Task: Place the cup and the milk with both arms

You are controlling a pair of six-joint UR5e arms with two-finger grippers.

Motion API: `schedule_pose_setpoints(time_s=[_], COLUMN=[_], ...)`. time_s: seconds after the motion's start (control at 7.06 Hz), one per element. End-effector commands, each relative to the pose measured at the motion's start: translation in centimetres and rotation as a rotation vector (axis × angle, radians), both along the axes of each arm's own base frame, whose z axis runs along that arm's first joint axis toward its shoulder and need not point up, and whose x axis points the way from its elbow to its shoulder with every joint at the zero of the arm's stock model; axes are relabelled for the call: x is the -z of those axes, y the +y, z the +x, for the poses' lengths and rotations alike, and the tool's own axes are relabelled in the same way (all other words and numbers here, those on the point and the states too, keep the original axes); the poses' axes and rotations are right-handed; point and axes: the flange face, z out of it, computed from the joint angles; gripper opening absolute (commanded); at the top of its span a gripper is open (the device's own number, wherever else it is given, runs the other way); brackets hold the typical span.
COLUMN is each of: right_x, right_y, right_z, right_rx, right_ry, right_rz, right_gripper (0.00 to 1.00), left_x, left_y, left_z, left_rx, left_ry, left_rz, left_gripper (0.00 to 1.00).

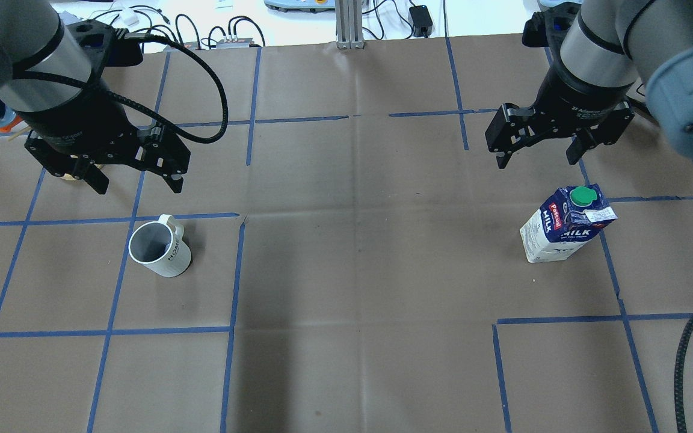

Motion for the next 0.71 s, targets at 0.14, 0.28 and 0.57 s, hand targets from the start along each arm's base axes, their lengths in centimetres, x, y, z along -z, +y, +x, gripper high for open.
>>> schedule_pose_setpoints(time_s=[0.14, 0.28, 0.57], right_x=[0.2, 0.2, 0.2], right_y=[0.0, 0.0, 0.0], right_z=[0.0, 0.0, 0.0], right_rx=[-0.001, -0.001, -0.001], right_ry=[0.000, 0.000, 0.000], right_rz=[0.002, 0.002, 0.002], right_gripper=[1.00, 1.00, 1.00], left_x=[0.6, 0.2, 1.3], left_y=[0.2, 0.5, 0.0], left_z=[0.1, 0.2, 0.7], left_rx=[-0.013, -0.011, -0.014], left_ry=[-0.006, -0.011, -0.001], left_rz=[0.003, -0.005, 0.021], left_gripper=[1.00, 1.00, 1.00])
